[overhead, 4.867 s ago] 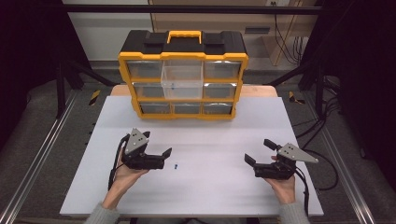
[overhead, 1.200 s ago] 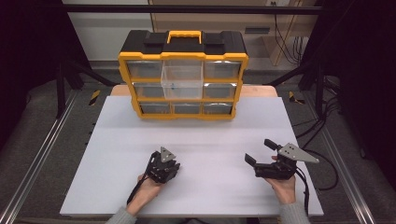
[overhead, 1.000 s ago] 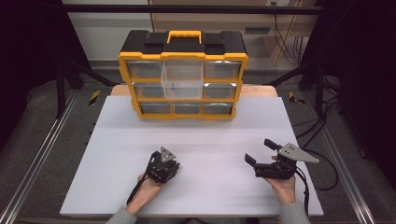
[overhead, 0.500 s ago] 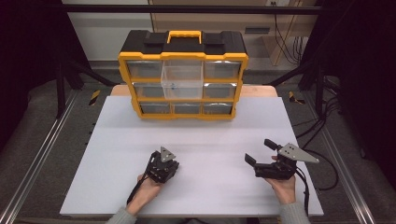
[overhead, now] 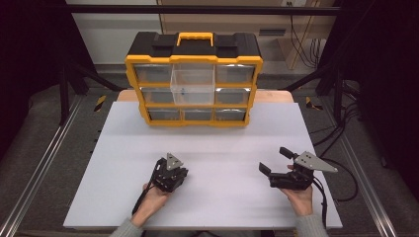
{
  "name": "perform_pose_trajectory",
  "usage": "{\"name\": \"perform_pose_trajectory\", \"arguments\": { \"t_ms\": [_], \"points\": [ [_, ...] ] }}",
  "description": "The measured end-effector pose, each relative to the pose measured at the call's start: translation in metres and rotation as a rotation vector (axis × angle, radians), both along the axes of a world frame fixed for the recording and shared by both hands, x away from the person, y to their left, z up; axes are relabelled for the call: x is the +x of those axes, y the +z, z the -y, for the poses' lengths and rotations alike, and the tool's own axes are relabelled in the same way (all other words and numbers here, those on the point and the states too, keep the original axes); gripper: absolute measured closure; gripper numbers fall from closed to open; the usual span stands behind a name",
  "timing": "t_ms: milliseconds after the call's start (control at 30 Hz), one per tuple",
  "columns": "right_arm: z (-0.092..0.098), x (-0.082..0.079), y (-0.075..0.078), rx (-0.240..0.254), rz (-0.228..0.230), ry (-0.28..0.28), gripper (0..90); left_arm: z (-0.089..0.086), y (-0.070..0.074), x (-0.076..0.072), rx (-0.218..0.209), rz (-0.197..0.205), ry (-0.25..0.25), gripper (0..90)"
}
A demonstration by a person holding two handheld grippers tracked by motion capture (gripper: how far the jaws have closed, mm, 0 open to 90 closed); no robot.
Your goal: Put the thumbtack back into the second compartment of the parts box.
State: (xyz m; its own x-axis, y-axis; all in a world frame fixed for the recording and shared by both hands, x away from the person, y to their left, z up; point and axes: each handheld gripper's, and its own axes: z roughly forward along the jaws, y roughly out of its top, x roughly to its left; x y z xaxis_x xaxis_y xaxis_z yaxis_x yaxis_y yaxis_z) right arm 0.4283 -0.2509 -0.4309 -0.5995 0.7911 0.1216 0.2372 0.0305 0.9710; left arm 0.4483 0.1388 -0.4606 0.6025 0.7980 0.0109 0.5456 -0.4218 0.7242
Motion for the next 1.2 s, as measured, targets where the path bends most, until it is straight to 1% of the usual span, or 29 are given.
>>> {"name": "perform_pose_trajectory", "arguments": {
  "t_ms": [233, 267, 367, 533, 600, 633, 733, 767, 967, 1033, 1200],
  "points": [
    [-0.001, 0.0, 0.0, 0.001, -0.005, -0.002, 1.2, -0.005, 0.008, -0.001, -0.025, 0.017, -0.005, 84.1],
    [-0.001, 0.0, 0.0, 0.0, -0.006, -0.002, 1.3, -0.006, 0.01, -0.001, -0.019, 0.021, -0.011, 84.1],
    [-0.001, 0.0, 0.0, 0.0, -0.006, -0.002, 1.2, -0.007, 0.013, 0.0, -0.022, 0.025, -0.012, 84.1],
    [-0.001, 0.0, 0.0, 0.002, -0.011, -0.006, 1.3, -0.011, 0.018, 0.0, -0.034, 0.031, -0.014, 84.1],
    [-0.001, 0.0, 0.0, -0.001, -0.006, -0.002, 1.2, -0.012, 0.022, -0.001, -0.038, 0.031, -0.017, 84.0],
    [-0.002, 0.0, 0.0, 0.005, -0.016, -0.01, 1.3, -0.013, 0.023, -0.001, -0.039, 0.036, -0.017, 84.1],
    [-0.002, -0.001, 0.0, 0.005, -0.018, -0.01, 1.3, -0.015, 0.027, -0.001, -0.042, 0.043, -0.018, 84.1],
    [-0.001, 0.0, 0.0, 0.001, -0.01, -0.007, 1.3, -0.015, 0.028, -0.001, -0.042, 0.045, -0.017, 84.0],
    [-0.001, 0.0, 0.0, 0.005, -0.013, -0.003, 1.2, -0.017, 0.035, -0.002, -0.05, 0.056, -0.021, 84.0],
    [-0.002, 0.0, 0.0, 0.001, -0.018, -0.01, 1.3, -0.019, 0.038, -0.002, -0.053, 0.061, -0.024, 84.1],
    [-0.001, 0.0, -0.001, -0.006, -0.01, 0.0, 1.3, -0.021, 0.046, -0.003, -0.065, 0.077, -0.026, 84.1]
  ]
}}
